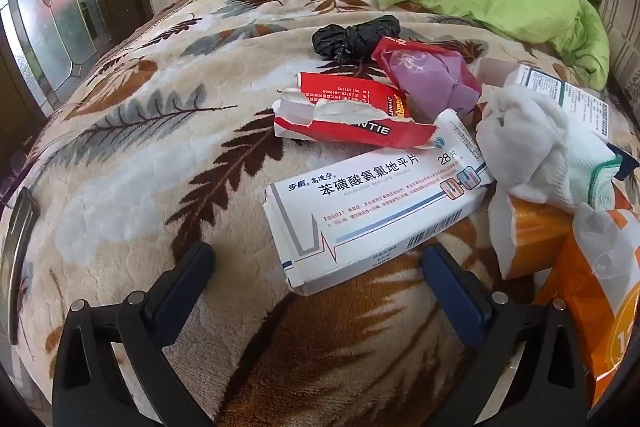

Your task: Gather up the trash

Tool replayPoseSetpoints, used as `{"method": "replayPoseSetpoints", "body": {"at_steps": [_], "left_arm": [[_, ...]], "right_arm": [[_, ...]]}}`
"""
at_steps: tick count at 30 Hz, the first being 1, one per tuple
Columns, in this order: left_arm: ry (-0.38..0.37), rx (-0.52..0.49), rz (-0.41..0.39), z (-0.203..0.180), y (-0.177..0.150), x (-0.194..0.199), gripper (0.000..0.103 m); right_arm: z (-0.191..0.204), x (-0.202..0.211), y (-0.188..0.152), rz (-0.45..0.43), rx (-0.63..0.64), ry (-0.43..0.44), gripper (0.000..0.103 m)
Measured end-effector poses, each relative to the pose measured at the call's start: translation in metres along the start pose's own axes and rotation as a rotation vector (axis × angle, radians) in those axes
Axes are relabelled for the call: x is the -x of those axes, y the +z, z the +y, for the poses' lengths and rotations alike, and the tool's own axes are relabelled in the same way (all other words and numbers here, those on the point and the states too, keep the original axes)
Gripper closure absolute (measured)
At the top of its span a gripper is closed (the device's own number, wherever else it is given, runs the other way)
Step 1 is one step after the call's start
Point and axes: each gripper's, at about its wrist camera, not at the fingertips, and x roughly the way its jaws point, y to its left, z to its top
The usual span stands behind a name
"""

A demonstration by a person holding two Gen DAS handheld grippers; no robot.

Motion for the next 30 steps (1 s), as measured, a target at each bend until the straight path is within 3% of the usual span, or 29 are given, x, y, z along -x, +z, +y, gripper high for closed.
{"method": "replayPoseSetpoints", "body": {"at_steps": [9, 14, 16, 21, 25, 30], "left_arm": [[0.022, -0.064, -0.009, -0.008, -0.006, 0.013, 0.000], [0.016, -0.057, -0.173, -0.008, -0.010, 0.052, 0.000], [0.000, -0.048, -0.232, -0.005, -0.013, 0.072, 0.000], [-0.048, -0.064, -0.319, -0.002, -0.030, 0.115, 0.000], [-0.077, -0.093, -0.418, 0.002, -0.061, 0.159, 0.000], [-0.092, -0.116, -0.437, 0.004, -0.090, 0.184, 0.000]], "right_arm": [[0.001, 0.003, -0.006, -0.030, 0.008, -0.013, 0.001], [-0.014, 0.016, -0.001, 0.047, 0.059, 0.147, 0.001], [-0.025, 0.039, -0.010, -0.001, 0.043, 0.165, 0.001], [-0.039, 0.124, -0.031, -0.229, 0.027, 0.173, 0.001], [-0.048, 0.191, -0.062, -0.387, 0.109, 0.177, 0.001], [-0.060, 0.223, -0.085, -0.426, 0.158, 0.151, 0.001]]}}
